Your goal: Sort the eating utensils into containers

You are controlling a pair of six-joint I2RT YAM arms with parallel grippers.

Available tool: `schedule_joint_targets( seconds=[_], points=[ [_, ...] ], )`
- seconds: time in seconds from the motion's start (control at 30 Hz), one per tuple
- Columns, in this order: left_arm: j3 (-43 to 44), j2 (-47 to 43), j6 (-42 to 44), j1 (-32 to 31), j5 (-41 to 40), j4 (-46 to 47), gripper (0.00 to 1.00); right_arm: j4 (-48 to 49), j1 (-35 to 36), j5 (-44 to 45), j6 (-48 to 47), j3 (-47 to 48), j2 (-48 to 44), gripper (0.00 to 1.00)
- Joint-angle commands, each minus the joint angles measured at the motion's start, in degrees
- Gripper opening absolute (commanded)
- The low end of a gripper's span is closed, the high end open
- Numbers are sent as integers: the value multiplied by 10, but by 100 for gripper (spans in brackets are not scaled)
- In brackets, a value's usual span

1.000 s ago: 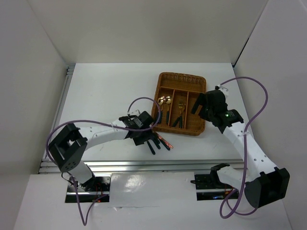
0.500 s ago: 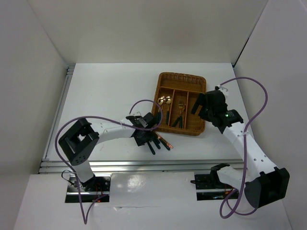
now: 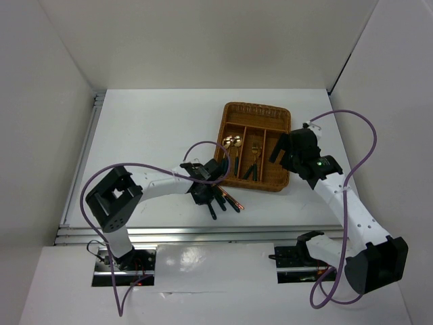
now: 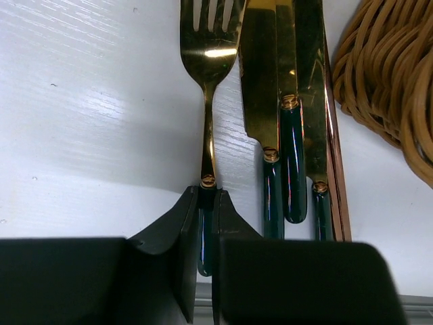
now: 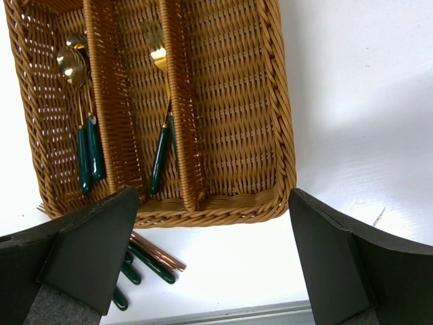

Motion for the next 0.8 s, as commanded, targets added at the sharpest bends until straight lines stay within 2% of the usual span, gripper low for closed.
schedule_joint_targets(
  seconds=[0.0,0.13,0.23,0.33,0.43,0.5,0.6,0.77],
  points=[
    [0,24,11,-3,-2,-28,0,15,-3,19,-7,1,-17,100],
    [12,-19,35,-3,-29,-58,0,8,-3,19,-7,11,-18,100],
    [41,-75,106,-3,-54,-78,0,8,-3,19,-7,17,-18,100],
    [67,-106,141,-3,-68,-122,0,8,-3,19,-7,17,-18,100],
    [104,-143,208,-3,-74,-131,0,8,-3,19,-7,22,-18,100],
    [145,-157,287,-3,-47,-119,0,8,-3,24,-7,27,-18,100],
    [221,-146,386,-3,2,-77,0,8,-3,29,-7,32,-12,100],
    [336,-44,476,-3,77,-23,0,13,-8,36,-12,32,6,100]
  ],
)
